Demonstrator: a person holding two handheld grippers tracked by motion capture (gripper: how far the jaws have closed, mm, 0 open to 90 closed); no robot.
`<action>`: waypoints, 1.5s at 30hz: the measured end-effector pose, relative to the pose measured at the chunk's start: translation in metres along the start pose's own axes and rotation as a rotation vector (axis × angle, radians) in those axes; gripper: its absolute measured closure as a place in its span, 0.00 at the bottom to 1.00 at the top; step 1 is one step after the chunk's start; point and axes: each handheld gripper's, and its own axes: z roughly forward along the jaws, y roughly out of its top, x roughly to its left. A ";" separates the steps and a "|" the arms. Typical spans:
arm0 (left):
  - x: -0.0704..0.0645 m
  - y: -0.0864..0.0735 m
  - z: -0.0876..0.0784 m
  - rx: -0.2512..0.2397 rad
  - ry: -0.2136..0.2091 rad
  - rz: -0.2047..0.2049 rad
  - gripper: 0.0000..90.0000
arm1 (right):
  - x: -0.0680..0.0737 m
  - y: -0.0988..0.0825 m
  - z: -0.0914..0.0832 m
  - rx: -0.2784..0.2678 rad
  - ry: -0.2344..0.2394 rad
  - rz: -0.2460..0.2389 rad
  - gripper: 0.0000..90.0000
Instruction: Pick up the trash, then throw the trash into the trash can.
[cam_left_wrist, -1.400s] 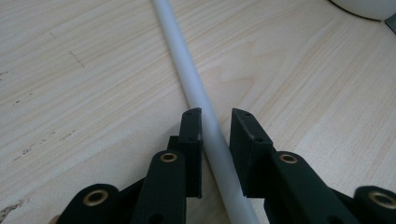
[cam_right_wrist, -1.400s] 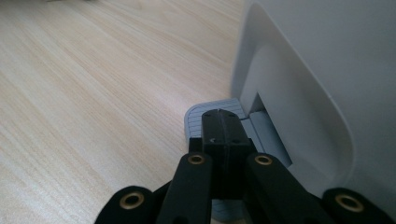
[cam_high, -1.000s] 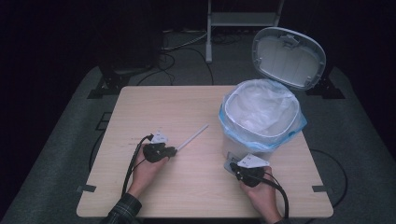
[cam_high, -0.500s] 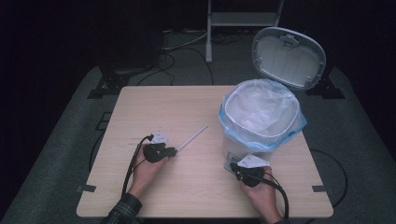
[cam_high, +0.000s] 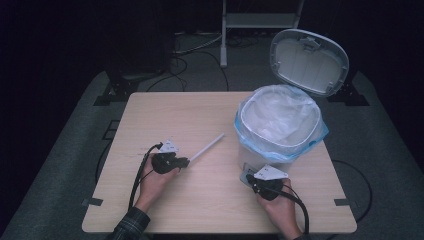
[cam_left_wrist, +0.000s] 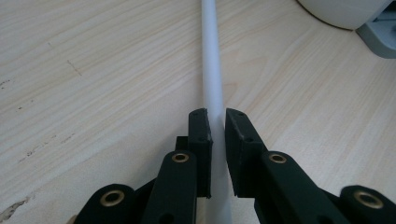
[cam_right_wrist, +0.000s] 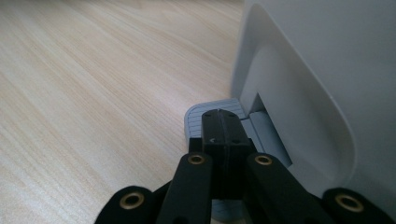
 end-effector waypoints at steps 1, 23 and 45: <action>0.000 0.000 -0.001 -0.002 -0.002 -0.002 0.90 | 0.000 0.000 0.000 0.000 0.000 -0.001 1.00; 0.002 0.005 -0.023 -0.058 -0.046 -0.012 0.91 | 0.000 0.000 0.000 -0.001 -0.003 0.000 1.00; 0.005 0.016 -0.053 -0.123 -0.101 -0.032 0.90 | 0.000 0.000 0.000 0.001 -0.001 0.000 1.00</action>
